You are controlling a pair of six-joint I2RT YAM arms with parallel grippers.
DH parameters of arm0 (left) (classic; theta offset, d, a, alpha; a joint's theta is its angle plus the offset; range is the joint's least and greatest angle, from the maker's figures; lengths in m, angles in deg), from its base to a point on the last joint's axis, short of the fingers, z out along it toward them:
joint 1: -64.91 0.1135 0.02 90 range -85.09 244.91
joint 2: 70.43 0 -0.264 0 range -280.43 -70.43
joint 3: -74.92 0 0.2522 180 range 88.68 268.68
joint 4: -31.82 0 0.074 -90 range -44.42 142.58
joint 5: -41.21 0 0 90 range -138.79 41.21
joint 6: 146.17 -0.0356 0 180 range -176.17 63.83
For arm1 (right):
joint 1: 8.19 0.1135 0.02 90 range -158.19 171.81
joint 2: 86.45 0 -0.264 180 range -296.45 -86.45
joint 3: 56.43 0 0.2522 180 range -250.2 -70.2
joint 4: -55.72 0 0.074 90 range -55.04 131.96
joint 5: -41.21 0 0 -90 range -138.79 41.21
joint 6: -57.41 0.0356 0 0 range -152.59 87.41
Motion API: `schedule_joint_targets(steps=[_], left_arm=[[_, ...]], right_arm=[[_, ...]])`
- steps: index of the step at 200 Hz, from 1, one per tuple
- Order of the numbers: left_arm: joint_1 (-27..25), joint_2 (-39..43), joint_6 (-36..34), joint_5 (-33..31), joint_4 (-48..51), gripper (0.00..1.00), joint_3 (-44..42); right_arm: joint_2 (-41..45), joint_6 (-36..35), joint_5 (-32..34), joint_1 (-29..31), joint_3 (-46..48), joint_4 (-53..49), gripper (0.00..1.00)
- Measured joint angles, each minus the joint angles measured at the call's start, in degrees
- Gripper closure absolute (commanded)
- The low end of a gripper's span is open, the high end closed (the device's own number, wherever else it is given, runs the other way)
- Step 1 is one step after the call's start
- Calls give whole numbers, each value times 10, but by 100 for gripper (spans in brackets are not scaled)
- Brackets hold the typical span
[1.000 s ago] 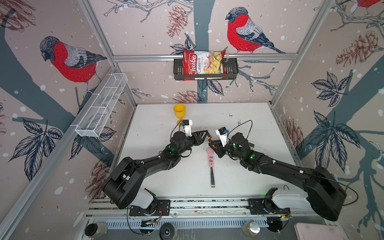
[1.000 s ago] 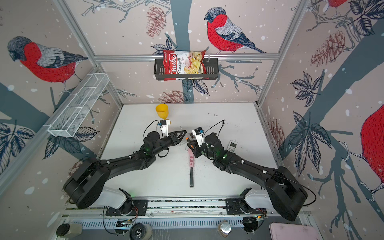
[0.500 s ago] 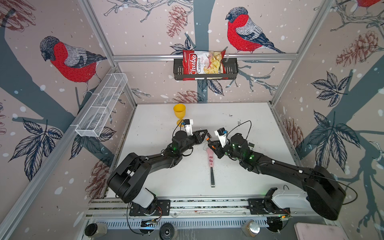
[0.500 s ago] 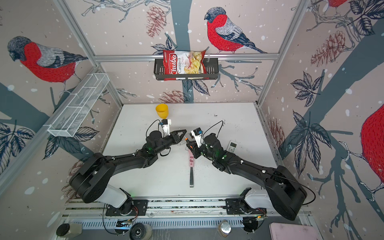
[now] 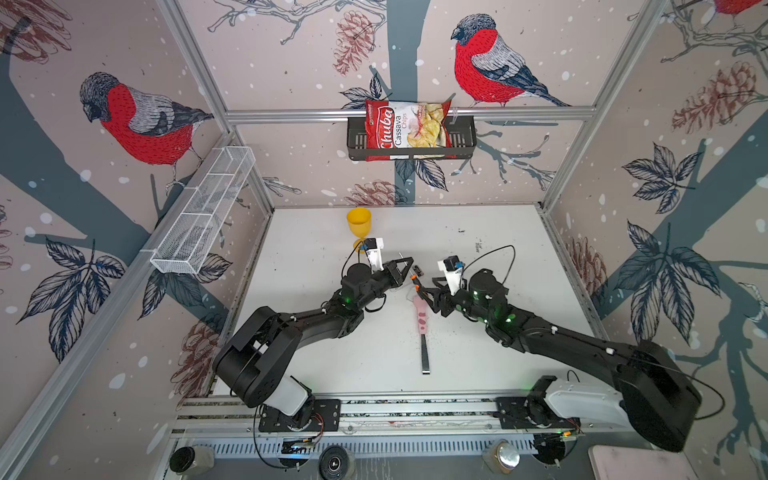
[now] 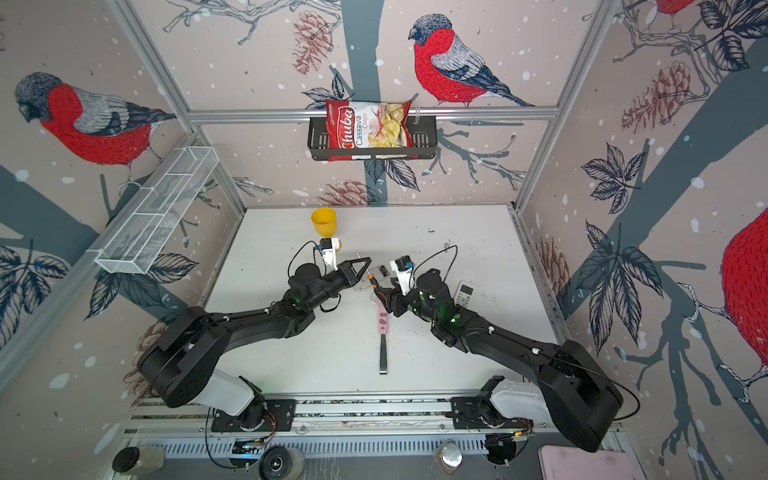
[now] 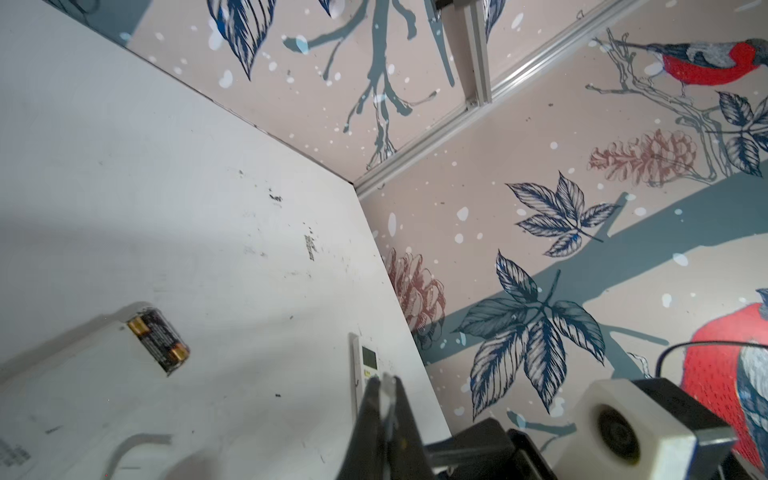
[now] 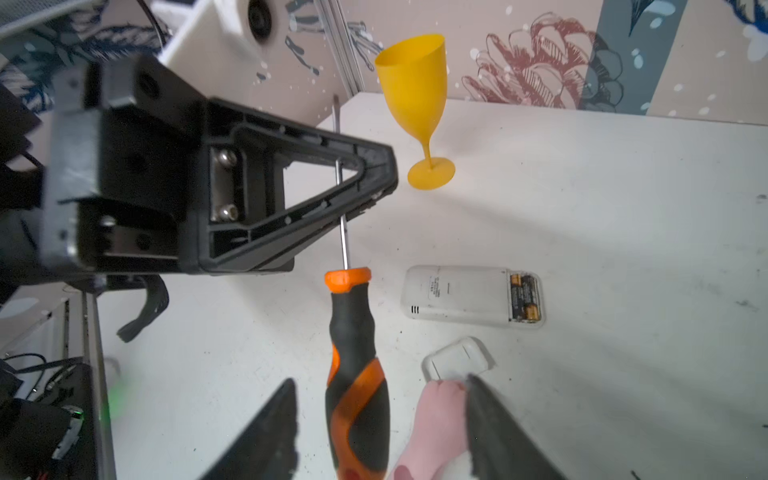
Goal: Unload the batteries from the remote control
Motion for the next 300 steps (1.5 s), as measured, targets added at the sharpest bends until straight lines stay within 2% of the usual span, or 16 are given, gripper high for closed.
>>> schedule_joint_targets(steps=[39, 64, 108, 133, 164, 211, 242, 300], left_arm=[[0, 15, 22, -16, -34, 100, -5], [-1, 16, 57, -38, -81, 100, -7], [-10, -26, 100, -75, -183, 100, 7], [-16, -61, 117, -90, -237, 100, 19], [-16, -100, 130, -103, -280, 100, 36], [-16, -141, 143, -105, -334, 100, 61], [-17, -165, 152, -115, -356, 100, 71], [-24, -198, 160, -146, -391, 100, 71]], right_arm=[[33, 80, -94, -77, 57, 114, 11], [14, 156, -156, -115, 77, 220, 9], [-83, 251, -234, -129, 27, 367, 25], [-137, 293, -267, -132, -8, 416, 25], [-178, 307, -290, -132, -42, 442, 25], [-220, 319, -312, -133, -80, 453, 31], [-247, 336, -318, -137, -97, 469, 39], [-298, 390, -328, -145, -106, 529, 62]])
